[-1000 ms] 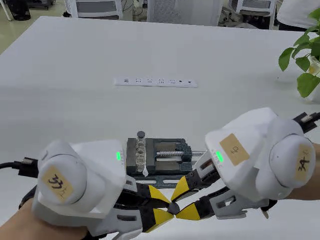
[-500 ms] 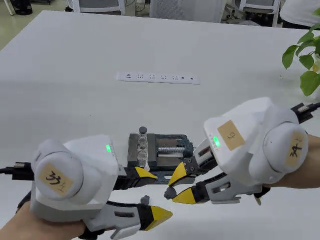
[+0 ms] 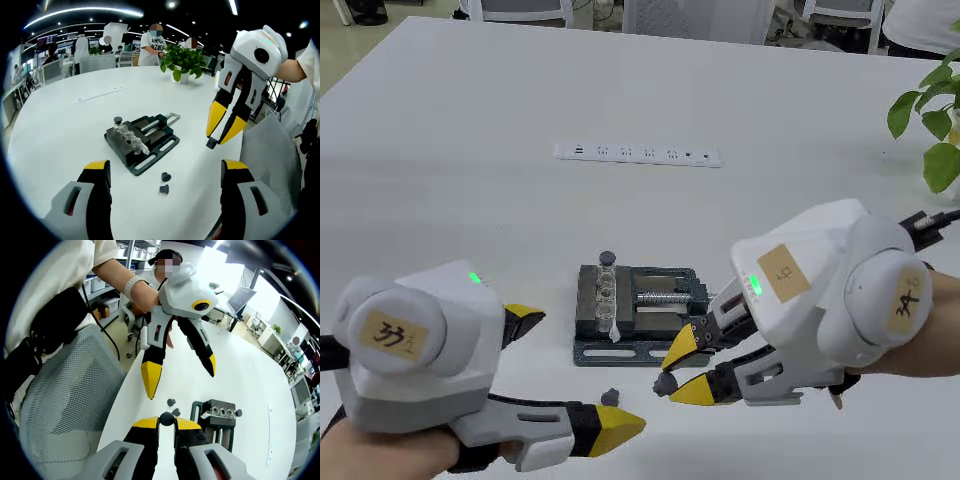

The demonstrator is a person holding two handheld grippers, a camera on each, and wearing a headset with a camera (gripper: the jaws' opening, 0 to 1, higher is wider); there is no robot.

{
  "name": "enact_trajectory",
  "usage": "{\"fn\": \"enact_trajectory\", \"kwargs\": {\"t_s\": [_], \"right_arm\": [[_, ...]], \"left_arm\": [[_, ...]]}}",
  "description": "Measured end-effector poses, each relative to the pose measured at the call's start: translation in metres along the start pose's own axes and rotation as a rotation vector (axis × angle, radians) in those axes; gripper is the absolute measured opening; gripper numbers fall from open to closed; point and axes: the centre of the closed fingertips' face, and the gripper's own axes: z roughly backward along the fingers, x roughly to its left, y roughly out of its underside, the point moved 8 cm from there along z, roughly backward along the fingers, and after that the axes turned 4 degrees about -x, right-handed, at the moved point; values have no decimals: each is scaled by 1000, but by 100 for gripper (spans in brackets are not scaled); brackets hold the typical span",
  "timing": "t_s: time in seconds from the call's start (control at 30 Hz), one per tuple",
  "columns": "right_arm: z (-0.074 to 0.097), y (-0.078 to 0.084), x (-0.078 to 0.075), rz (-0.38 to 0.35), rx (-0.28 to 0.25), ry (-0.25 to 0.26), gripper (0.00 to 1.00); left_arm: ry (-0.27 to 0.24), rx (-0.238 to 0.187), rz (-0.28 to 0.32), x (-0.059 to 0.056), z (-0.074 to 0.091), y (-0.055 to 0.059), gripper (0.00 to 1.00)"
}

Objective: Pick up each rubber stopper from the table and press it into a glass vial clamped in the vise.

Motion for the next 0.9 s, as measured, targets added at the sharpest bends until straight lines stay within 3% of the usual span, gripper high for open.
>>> {"fn": "enact_trajectory", "kwargs": {"t_s": [0.47, 0.9], "right_arm": [[-2, 9, -24, -2, 33, -12, 6], [-3, 7, -74, 53, 85, -6, 6]], "left_arm": [[-45, -65, 19, 16, 14, -1, 92], [-86, -87, 50, 29, 22, 6, 91]]}}
